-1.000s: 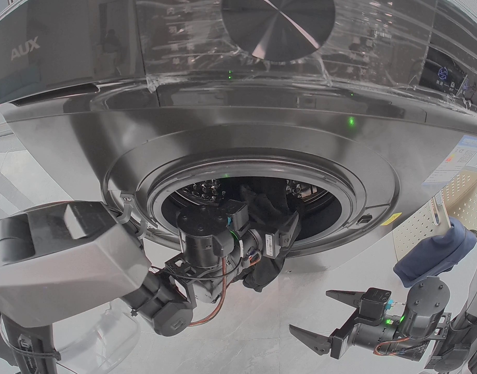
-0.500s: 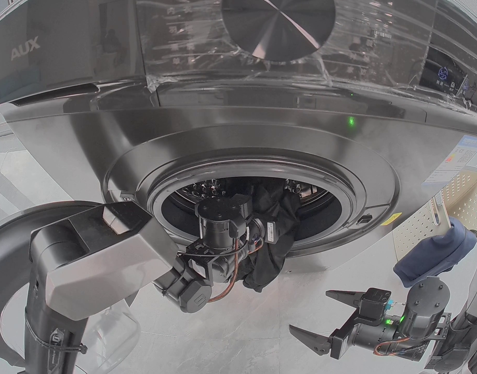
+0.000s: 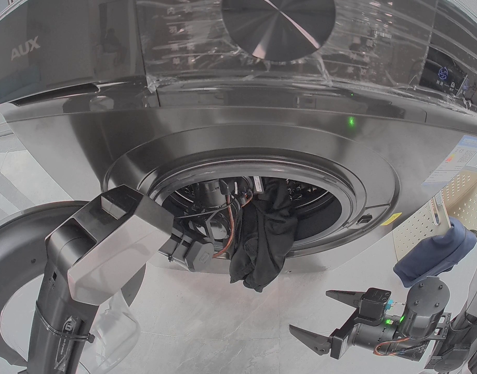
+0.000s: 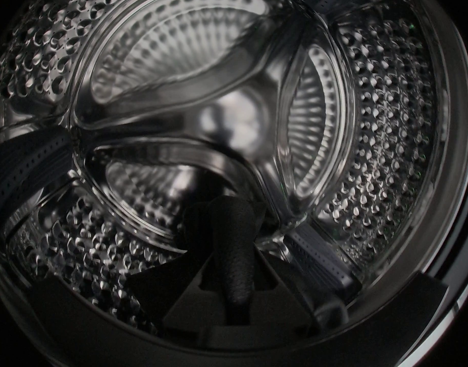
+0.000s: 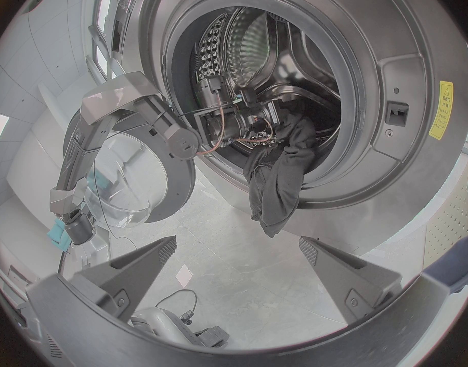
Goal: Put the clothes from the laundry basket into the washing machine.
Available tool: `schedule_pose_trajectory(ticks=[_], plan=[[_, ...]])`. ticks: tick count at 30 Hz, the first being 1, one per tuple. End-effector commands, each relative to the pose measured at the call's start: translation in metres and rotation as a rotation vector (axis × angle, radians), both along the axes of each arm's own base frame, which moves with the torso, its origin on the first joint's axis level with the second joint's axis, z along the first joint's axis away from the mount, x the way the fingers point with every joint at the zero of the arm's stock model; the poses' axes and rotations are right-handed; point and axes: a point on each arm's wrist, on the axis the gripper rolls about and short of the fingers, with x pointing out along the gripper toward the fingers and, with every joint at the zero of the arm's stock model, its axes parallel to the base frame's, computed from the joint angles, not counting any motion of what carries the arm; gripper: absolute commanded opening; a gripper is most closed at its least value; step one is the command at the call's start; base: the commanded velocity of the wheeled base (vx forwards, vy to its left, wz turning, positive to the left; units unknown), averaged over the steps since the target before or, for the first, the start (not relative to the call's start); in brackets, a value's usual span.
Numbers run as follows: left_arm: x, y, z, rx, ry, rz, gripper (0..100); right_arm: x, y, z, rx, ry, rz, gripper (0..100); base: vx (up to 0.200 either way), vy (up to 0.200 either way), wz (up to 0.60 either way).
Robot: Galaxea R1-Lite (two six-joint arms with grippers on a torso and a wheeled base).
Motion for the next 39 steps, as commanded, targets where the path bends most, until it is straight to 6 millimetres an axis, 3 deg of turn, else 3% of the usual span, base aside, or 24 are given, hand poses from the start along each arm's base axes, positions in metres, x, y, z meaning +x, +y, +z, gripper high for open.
schedule_pose_trajectory(ticks=[1, 5, 11, 12, 17, 22, 28, 32, 39], plan=[[0.016, 0.01, 0.019, -0.033, -0.046, 0.035, 0, -0.002, -0.002, -0.002, -0.011, 0.011, 0.0, 100, 0.0, 0.0, 0.0], [0.018, 0.01, 0.029, -0.049, -0.064, 0.038, 0, -0.002, -0.002, -0.002, -0.012, 0.012, 0.0, 100, 0.0, 0.0, 0.0], [0.018, 0.01, 0.028, -0.05, -0.062, 0.039, 0, -0.002, -0.002, -0.002, -0.012, 0.012, 0.0, 100, 0.0, 0.0, 0.0], [0.018, 0.01, 0.027, -0.049, -0.061, 0.037, 100, -0.002, -0.002, -0.002, -0.012, 0.012, 0.0, 100, 0.0, 0.0, 0.0], [0.01, 0.009, 0.026, -0.043, -0.044, 0.027, 100, -0.002, -0.002, -0.002, -0.012, 0.012, 0.0, 100, 0.0, 0.0, 0.0], [-0.024, 0.012, 0.02, 0.026, 0.054, -0.007, 100, -0.002, -0.002, -0.002, -0.012, 0.012, 0.0, 100, 0.0, 0.0, 0.0], [-0.058, 0.016, -0.007, 0.129, 0.19, -0.055, 100, -0.002, -0.002, -0.002, -0.012, 0.012, 0.0, 100, 0.0, 0.0, 0.0], [-0.064, 0.02, -0.022, 0.173, 0.249, -0.056, 100, -0.002, -0.002, -0.003, -0.014, 0.013, 0.002, 100, 0.0, 0.0, 0.0], [-0.075, 0.025, -0.03, 0.224, 0.317, -0.056, 100, -0.002, -0.002, -0.003, -0.014, 0.013, 0.002, 100, 0.0, 0.0, 0.0]])
